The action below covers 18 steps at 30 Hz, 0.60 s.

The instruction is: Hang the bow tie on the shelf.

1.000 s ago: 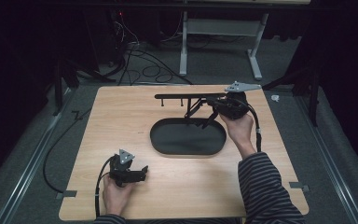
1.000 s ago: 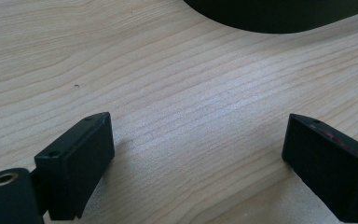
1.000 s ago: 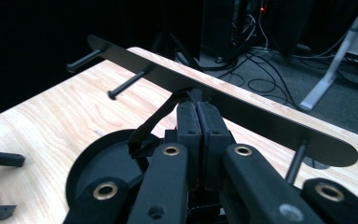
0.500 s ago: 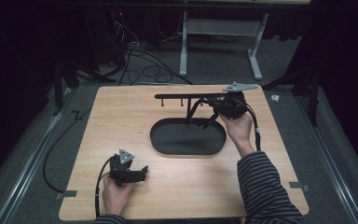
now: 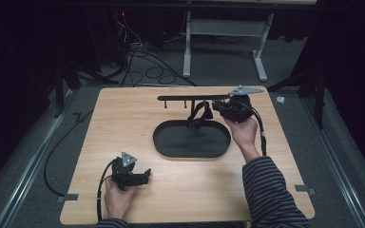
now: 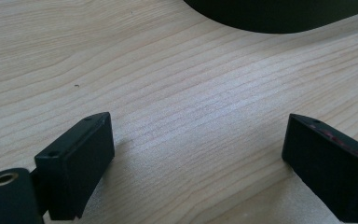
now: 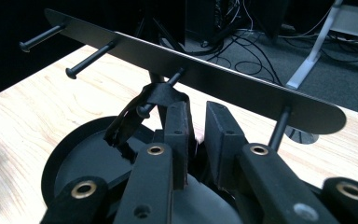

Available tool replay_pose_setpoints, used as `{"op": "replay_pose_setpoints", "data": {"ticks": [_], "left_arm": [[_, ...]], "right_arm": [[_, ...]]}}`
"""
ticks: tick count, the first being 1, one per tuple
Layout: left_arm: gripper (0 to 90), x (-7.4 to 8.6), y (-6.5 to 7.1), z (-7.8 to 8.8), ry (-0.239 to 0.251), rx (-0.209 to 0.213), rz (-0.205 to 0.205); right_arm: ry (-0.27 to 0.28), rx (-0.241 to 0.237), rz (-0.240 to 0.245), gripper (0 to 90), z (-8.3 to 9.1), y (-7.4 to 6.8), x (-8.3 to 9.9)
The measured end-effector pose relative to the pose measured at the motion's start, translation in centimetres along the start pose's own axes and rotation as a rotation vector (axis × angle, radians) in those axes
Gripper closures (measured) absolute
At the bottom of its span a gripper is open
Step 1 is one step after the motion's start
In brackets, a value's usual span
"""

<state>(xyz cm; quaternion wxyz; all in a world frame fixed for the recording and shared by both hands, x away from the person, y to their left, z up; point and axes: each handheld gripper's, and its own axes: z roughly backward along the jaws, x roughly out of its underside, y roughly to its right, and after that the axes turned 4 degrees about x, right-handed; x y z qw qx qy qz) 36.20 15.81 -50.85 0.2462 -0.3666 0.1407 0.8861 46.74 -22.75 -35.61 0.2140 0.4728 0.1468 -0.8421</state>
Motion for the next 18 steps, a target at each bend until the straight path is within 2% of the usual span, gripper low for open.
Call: {"op": "replay_pose_setpoints", "data": {"ticks": [9, 12, 18], "left_arm": [[9.3, 0.0, 0.0, 0.0, 0.000, 0.000, 0.000], [9.3, 0.0, 0.0, 0.0, 0.000, 0.000, 0.000], [9.3, 0.0, 0.0, 0.0, 0.001, 0.000, 0.001]], "right_arm": [[0.028, -0.004, -0.014, 75.8, 1.4, 0.5, 0.7], [0.054, -0.005, -0.026, 75.5, 2.0, 0.7, 1.0], [0.057, -0.001, -0.034, 74.5, 2.8, 1.1, 1.5]]}}
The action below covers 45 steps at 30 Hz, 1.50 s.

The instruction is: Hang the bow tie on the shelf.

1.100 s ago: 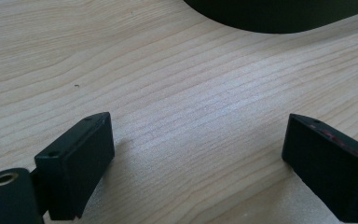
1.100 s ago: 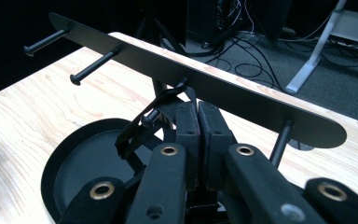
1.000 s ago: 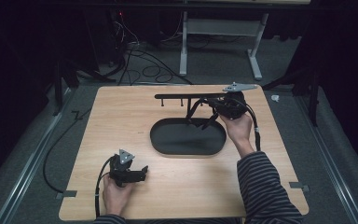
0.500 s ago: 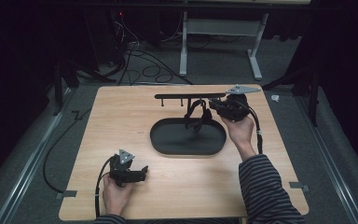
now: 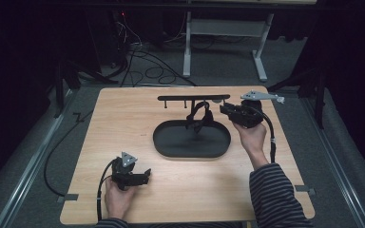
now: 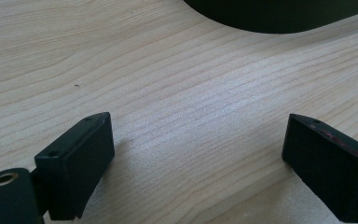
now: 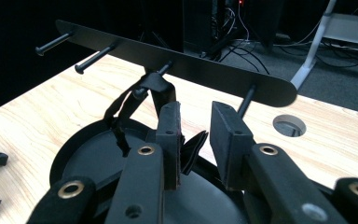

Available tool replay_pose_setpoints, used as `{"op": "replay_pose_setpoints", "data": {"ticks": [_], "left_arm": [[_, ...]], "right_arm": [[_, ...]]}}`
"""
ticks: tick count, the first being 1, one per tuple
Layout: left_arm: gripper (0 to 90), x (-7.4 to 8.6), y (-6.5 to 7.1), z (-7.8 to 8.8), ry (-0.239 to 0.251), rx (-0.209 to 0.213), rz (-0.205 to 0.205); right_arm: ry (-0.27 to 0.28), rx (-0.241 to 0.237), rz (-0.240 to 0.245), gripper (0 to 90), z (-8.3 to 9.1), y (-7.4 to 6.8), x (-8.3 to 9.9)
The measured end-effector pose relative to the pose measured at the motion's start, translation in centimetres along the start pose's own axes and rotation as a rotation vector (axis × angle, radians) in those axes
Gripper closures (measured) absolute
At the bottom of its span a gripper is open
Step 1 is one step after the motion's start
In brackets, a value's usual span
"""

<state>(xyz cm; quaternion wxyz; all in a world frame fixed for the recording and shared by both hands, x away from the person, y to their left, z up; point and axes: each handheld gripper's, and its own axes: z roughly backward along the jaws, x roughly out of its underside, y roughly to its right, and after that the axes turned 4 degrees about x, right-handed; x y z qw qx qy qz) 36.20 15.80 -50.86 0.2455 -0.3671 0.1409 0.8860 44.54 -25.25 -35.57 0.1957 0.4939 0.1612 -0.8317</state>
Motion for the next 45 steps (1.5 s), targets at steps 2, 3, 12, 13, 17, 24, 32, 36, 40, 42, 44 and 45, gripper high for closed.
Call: {"op": "replay_pose_setpoints", "data": {"ticks": [2, 3, 12, 13, 17, 24, 32, 36, 40, 42, 44, 45], "left_arm": [[9.3, 0.0, 0.0, 0.0, 0.000, 0.000, 0.000], [9.3, 0.0, 0.0, 0.0, 0.000, 0.000, 0.000], [10.0, 0.0, 0.0, 0.0, 0.000, 0.000, 0.001], [10.0, 0.0, 0.0, 0.0, 0.000, 0.000, 0.001], [10.0, 0.0, 0.0, 0.0, 0.000, 0.000, 0.001], [10.4, 0.0, 0.0, 0.0, 0.001, -0.002, 0.002], [10.5, 0.0, 0.0, 0.0, 0.001, -0.002, 0.002], [10.9, 0.0, 0.0, 0.1, 0.002, -0.004, 0.003], [10.9, 0.0, 0.0, 0.1, 0.002, -0.003, 0.003], [10.9, 0.0, 0.0, 0.1, 0.002, -0.003, 0.003], [10.9, 0.0, 0.0, 0.1, 0.002, -0.004, 0.003], [10.9, 0.0, 0.0, 0.1, 0.002, -0.004, 0.003]], "right_arm": [[0.002, 0.000, -0.003, 74.0, 0.2, 0.1, 0.1], [0.001, 0.003, -0.001, 73.5, 0.4, 0.1, 0.2], [0.006, 0.004, -0.002, 68.7, 1.5, 0.4, 0.8], [0.007, 0.004, -0.002, 68.4, 1.7, 0.4, 0.9], [0.008, 0.006, -0.008, 67.6, 2.1, 0.7, 1.2], [0.016, 0.013, -0.016, 67.1, 2.9, 0.9, 1.7], [0.018, 0.018, -0.019, 66.4, 3.7, 1.1, 2.3], [0.037, 0.010, -0.032, 65.6, 4.3, 1.4, 2.7], [0.039, 0.017, -0.036, 65.2, 4.8, 1.6, 3.2], [0.040, 0.019, -0.035, 65.0, 5.1, 1.6, 3.4], [0.040, 0.021, -0.039, 64.8, 5.3, 1.7, 3.7], [0.040, 0.022, -0.039, 64.6, 5.4, 1.8, 3.8]]}}
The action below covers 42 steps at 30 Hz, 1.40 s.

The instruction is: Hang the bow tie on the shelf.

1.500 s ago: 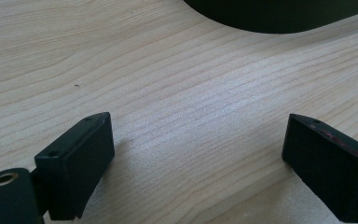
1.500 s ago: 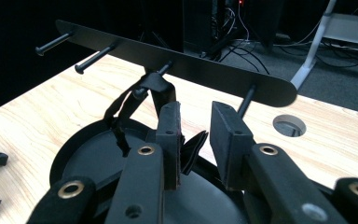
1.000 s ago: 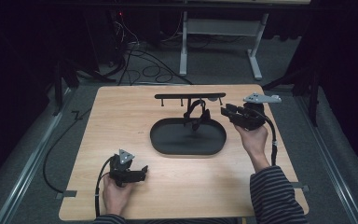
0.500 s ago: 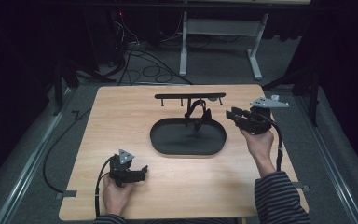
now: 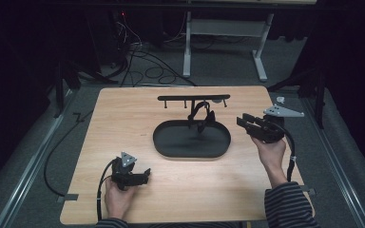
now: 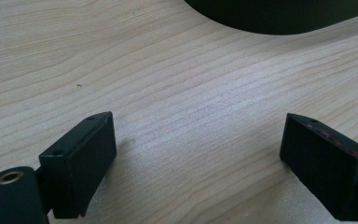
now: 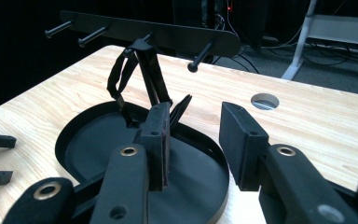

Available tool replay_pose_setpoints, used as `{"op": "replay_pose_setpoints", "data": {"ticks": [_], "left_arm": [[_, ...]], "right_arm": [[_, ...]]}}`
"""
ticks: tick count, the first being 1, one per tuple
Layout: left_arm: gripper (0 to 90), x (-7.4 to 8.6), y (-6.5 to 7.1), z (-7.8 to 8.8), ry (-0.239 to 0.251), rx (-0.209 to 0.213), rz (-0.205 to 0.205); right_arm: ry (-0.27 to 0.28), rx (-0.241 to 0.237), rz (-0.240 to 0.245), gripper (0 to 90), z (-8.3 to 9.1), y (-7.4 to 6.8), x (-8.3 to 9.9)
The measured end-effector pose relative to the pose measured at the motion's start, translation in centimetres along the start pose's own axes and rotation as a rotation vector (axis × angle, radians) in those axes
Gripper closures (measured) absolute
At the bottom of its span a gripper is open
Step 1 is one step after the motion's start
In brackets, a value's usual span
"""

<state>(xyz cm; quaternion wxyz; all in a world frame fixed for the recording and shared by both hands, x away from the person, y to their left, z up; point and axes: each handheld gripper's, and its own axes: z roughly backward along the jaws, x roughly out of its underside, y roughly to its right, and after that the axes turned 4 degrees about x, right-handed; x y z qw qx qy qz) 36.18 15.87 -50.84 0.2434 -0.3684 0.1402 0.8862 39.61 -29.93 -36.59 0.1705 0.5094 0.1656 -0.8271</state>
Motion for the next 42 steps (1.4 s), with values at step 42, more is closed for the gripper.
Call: {"op": "replay_pose_setpoints", "data": {"ticks": [42], "left_arm": [[11.7, 0.0, 0.0, 0.0, 0.004, -0.003, 0.003]], "right_arm": [[0.008, 0.018, -0.041, 62.0, 3.1, 0.3, 4.6]]}}
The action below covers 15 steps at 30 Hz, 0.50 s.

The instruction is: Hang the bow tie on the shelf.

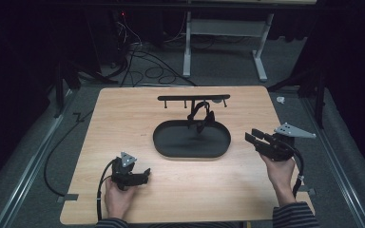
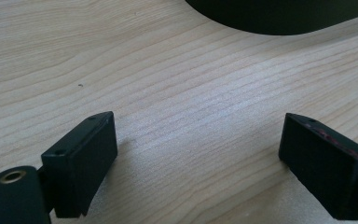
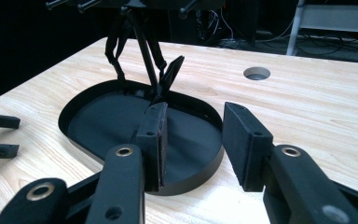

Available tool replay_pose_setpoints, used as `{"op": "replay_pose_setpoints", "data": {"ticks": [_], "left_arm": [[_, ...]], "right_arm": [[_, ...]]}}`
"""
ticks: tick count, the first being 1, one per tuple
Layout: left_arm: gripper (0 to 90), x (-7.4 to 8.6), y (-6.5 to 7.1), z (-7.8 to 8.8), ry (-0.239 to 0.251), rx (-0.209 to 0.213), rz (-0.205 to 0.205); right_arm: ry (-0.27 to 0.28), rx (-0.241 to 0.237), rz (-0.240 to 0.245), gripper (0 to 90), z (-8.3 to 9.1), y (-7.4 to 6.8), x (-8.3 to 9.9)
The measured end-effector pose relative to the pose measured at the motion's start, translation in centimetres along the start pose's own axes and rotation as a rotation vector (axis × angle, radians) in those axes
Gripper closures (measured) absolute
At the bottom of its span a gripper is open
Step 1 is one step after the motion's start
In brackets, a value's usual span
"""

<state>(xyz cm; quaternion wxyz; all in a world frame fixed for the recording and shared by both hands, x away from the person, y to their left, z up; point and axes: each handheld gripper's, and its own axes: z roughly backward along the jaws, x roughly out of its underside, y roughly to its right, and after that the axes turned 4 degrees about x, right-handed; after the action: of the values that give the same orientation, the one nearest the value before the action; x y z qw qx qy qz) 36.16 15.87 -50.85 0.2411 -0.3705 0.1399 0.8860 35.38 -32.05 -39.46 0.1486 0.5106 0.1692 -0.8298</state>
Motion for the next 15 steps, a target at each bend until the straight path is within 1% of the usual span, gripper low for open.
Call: {"op": "replay_pose_setpoints", "data": {"ticks": [15], "left_arm": [[11.7, 0.0, 0.0, 0.0, -0.001, 0.000, -0.001]], "right_arm": [[-0.006, -0.003, -0.001, 61.3, 0.5, -0.3, 1.2]]}}
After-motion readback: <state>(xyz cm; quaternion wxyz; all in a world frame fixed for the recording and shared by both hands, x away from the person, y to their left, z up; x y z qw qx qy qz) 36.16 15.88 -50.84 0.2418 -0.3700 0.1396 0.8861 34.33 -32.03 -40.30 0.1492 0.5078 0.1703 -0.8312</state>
